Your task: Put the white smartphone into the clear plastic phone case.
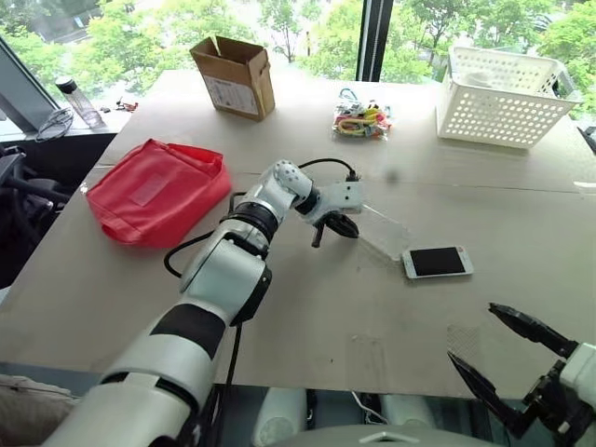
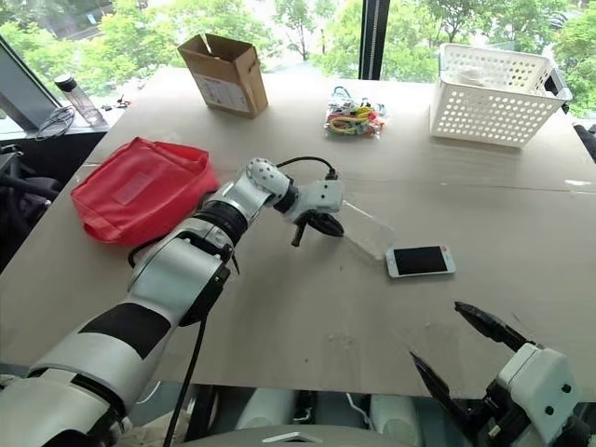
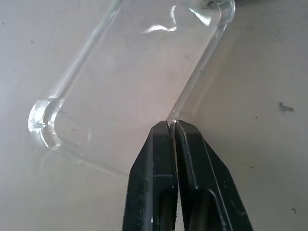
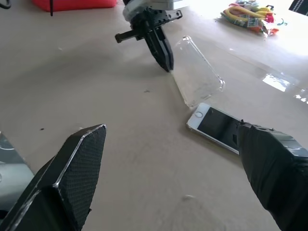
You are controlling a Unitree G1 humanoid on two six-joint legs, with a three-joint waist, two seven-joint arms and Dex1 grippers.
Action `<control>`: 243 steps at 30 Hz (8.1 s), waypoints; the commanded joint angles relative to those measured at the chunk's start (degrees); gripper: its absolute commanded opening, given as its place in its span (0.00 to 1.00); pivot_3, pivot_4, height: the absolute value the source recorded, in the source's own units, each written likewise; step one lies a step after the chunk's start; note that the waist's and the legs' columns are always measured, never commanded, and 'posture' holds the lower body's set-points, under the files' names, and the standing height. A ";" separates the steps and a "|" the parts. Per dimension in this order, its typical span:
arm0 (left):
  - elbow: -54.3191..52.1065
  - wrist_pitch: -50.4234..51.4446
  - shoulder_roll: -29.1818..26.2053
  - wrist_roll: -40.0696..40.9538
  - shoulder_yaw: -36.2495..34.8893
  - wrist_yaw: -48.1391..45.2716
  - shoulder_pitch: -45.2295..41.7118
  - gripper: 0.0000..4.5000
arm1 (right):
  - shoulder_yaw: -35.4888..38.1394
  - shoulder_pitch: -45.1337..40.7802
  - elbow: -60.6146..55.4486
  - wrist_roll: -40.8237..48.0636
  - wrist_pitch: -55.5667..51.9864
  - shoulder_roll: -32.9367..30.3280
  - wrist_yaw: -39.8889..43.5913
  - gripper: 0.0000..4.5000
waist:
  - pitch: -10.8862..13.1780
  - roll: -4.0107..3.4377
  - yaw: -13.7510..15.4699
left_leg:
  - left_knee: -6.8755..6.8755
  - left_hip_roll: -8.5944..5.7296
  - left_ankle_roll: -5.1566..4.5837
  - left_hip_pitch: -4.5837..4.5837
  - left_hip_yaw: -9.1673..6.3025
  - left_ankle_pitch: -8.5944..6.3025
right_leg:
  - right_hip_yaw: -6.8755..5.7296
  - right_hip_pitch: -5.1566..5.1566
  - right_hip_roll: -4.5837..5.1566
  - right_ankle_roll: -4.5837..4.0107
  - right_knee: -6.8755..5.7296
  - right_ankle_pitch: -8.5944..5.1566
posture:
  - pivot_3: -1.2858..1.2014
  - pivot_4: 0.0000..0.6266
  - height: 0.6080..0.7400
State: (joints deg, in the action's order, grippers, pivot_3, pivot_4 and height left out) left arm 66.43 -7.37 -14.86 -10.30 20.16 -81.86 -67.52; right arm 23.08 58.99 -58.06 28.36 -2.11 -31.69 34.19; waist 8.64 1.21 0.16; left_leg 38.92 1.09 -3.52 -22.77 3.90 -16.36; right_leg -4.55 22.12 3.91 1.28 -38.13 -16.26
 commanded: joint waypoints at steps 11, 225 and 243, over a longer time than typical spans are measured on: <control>-71.31 54.08 -14.79 8.21 -1.95 4.51 31.31 0.01 | -0.23 -24.89 8.63 4.14 -17.10 -13.28 1.31 1.00 | 0.01 -0.18 1.43 | 0.31 -0.11 -0.03 0.08 -0.27 -0.03 | 0.05 -0.23 0.11 -0.02 -0.10 0.01 | 0.52 0.24 0.95; -96.64 28.88 -28.10 35.75 -25.66 24.51 74.88 0.82 | -34.84 -87.83 37.71 -9.59 -40.30 -11.14 30.83 0.62 | 0.89 -1.05 0.55 | 0.09 -0.54 0.07 -0.06 -1.37 0.01 | -0.46 -0.48 0.40 0.00 0.28 0.14 | 0.52 0.24 0.95; -93.74 30.79 -27.32 36.79 -22.98 24.35 70.76 0.82 | -51.93 -85.22 59.26 -23.25 -31.02 -4.53 26.90 0.01 | 0.00 -0.71 0.74 | 0.04 -0.57 0.07 0.75 -1.37 -0.01 | -0.45 -1.12 0.44 -0.02 0.29 0.12 | 0.52 0.24 0.95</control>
State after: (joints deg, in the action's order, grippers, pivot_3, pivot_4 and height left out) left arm -27.29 23.46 -42.43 25.53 -3.50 -57.33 4.37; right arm -25.85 -30.61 -3.37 5.98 -27.04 -35.27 59.29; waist 8.64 0.50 0.90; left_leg 38.90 0.52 -3.46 -21.79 2.53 -16.39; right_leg -5.01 20.75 4.38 1.25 -37.77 -16.15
